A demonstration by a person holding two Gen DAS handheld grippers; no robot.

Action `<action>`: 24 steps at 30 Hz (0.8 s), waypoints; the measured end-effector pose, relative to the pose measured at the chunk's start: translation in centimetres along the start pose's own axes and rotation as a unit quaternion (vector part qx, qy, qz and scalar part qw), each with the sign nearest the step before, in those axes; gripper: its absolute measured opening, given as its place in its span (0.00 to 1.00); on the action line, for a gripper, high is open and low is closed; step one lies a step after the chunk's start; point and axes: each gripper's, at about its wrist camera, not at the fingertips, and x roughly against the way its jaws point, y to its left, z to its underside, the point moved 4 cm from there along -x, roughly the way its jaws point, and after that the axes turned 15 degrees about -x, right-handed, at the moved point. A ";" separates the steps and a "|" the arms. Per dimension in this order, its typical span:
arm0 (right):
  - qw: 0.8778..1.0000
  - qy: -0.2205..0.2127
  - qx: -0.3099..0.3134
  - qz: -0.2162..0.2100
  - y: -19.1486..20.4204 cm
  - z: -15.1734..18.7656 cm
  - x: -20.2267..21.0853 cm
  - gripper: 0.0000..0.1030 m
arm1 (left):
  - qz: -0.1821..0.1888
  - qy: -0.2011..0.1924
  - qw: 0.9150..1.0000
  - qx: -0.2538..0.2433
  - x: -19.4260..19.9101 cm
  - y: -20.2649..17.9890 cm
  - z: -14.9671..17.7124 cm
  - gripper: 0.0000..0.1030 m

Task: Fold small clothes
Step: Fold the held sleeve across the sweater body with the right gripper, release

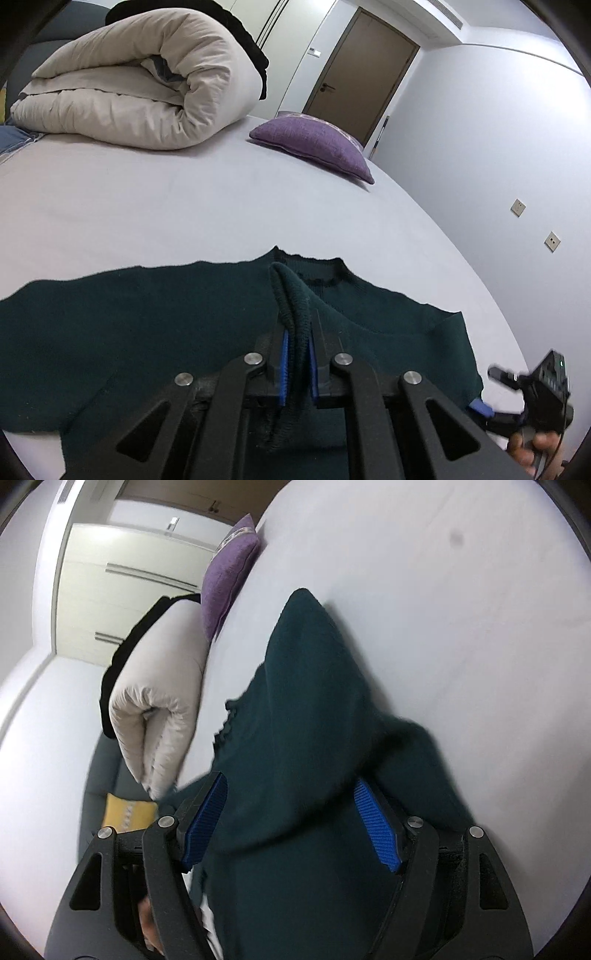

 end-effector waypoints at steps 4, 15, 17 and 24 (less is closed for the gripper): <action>0.999 -0.038 -0.021 -0.015 0.6 -2.6 -0.4 0.67 | -0.008 -0.008 1.000 0.004 -0.7 -0.1 0.4 0.09; 0.997 -0.014 0.050 0.052 0.8 -2.6 1.5 0.53 | -0.018 0.040 0.998 0.040 -3.7 3.0 3.7 0.10; 0.992 -0.042 0.091 0.075 2.6 -3.3 2.3 0.53 | -0.022 0.032 0.999 0.028 -3.6 2.7 2.9 0.10; 0.980 -0.041 0.143 0.134 5.8 -8.1 -3.6 0.53 | -0.039 0.030 0.999 -0.001 -4.2 2.4 2.5 0.10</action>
